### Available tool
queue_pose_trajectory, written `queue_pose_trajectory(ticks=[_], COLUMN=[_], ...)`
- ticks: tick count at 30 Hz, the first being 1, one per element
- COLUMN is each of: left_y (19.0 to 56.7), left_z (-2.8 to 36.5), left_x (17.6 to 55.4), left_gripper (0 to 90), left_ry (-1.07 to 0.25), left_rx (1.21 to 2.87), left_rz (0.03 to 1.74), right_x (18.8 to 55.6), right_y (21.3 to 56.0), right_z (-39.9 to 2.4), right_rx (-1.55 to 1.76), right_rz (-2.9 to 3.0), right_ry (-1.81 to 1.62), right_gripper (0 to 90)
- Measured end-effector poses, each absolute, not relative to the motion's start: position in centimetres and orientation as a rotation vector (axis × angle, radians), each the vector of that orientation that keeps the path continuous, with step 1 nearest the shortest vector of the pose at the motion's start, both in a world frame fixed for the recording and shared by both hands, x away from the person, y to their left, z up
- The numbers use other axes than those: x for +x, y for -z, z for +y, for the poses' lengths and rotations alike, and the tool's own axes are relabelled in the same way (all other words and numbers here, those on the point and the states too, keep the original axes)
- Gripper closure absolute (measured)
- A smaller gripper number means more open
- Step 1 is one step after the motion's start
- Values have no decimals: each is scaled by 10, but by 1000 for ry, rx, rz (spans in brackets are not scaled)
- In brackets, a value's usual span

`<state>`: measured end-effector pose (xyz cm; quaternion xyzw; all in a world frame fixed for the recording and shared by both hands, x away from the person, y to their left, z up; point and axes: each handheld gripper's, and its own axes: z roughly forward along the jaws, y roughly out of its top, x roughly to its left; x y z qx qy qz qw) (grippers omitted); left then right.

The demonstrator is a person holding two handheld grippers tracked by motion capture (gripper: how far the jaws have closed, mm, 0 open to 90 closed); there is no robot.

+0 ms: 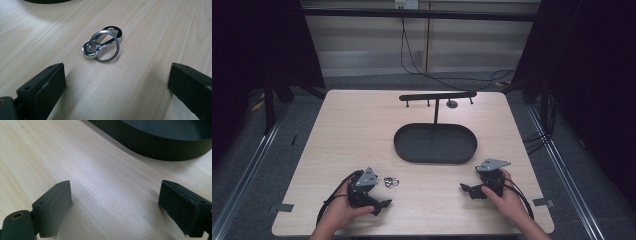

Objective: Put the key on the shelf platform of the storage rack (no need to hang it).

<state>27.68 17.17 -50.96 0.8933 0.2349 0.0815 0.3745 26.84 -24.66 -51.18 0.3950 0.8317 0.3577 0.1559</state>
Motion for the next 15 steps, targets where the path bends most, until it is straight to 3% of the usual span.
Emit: queue_pose_trajectory(ticks=[5, 10, 15], left_y=[509, 499, 493], left_z=[172, 171, 163], left_x=[277, 280, 284], left_gripper=[34, 157, 177], left_ry=[-217, -220, -196], left_rx=[2286, 2345, 2417], left_rz=[621, 675, 715], right_x=[268, 268, 268], right_y=[512, 512, 512], right_z=[-247, -247, -247], right_rx=[1131, 1132, 1131], right_rz=[2382, 2381, 2382], right_ry=[-1024, -1025, -1024], right_gripper=[109, 109, 109])
